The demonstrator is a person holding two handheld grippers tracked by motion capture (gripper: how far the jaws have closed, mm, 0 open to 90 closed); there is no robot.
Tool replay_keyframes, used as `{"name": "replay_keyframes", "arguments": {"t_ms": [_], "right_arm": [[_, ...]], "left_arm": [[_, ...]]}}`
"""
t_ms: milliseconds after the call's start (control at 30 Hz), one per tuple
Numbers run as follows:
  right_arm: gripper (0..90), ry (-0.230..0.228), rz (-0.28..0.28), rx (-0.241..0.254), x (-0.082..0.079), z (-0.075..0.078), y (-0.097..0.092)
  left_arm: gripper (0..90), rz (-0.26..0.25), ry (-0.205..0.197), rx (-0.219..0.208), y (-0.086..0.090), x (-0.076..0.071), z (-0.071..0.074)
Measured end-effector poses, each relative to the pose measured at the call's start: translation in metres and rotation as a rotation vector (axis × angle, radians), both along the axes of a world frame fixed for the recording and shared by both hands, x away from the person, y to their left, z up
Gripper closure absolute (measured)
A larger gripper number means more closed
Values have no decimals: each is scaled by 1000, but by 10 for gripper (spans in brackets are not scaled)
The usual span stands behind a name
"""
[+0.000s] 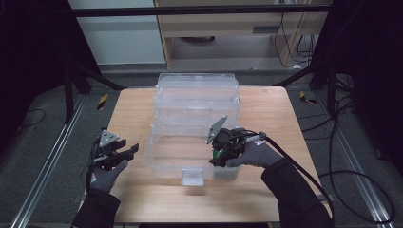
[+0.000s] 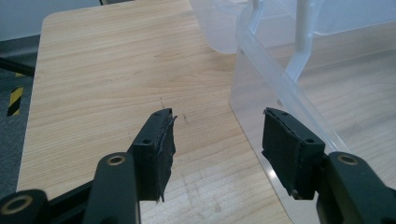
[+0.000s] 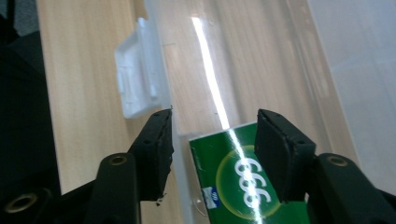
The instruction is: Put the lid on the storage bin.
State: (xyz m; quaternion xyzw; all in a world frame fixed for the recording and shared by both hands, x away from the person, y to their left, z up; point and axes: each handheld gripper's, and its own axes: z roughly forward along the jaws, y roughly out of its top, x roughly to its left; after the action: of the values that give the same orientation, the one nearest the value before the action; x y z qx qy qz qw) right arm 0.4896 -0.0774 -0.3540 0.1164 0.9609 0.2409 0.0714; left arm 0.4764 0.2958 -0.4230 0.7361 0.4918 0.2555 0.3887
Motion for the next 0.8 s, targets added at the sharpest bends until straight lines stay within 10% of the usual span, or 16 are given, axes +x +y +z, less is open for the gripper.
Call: {"name": "replay_keyframes", "arguments": {"t_ms": [800], "right_arm": [[573,61,94,-64,-8,-25,32]], "left_arm": [[435,-7,-18,1,3,-3,4]]}}
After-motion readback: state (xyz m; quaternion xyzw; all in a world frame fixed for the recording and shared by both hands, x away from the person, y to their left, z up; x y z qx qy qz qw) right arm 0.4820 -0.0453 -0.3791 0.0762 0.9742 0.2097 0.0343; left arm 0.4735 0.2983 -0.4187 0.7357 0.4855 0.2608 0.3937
